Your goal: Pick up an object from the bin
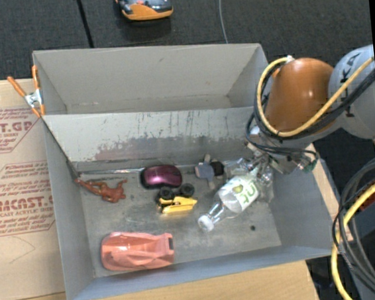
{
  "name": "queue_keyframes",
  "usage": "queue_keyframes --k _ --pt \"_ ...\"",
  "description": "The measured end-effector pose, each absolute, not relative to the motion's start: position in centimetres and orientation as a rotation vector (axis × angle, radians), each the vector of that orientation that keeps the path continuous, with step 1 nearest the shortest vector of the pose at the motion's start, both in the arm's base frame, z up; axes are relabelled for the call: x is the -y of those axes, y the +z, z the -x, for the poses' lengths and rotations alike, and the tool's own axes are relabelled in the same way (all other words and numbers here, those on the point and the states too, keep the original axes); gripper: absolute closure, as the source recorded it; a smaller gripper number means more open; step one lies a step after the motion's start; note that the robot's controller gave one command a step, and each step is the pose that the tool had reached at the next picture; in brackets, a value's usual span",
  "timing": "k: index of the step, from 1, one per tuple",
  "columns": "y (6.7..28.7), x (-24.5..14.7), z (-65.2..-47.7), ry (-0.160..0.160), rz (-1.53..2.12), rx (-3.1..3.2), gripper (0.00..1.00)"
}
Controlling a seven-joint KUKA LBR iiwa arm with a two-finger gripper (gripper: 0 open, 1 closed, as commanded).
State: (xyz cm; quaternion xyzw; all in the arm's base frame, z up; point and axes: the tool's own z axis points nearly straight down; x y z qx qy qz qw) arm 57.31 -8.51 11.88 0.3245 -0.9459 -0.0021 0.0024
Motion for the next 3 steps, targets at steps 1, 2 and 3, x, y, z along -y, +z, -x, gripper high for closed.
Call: queue_keyframes --k 1,2,3 --pt "16.7 8.8 -58.2 0.010 -1.084 2.965 1.00" --pt "16.0 9.4 -56.3 -0.015 -1.128 2.919 1.00" --pt "14.5 9.8 -57.4 0.011 -1.209 2.915 1.00"
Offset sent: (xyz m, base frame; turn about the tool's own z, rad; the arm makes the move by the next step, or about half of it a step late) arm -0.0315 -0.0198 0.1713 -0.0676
